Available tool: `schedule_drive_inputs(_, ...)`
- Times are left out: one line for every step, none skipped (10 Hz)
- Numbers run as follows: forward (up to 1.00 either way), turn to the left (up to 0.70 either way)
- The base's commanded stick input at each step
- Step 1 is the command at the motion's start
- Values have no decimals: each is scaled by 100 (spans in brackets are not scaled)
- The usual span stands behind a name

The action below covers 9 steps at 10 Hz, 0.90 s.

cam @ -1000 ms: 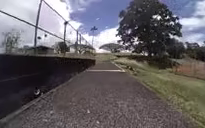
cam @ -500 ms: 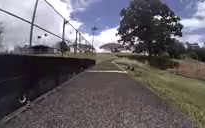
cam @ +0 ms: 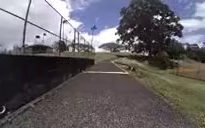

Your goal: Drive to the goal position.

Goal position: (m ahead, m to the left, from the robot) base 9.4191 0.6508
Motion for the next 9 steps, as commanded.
schedule_drive_inputs(70, 0)
schedule_drive_inputs(70, 0)
schedule_drive_inputs(70, 0)
schedule_drive_inputs(70, 0)
schedule_drive_inputs(70, 0)
schedule_drive_inputs(70, 0)
schedule_drive_inputs(70, 0)
schedule_drive_inputs(70, 0)
schedule_drive_inputs(70, -2)
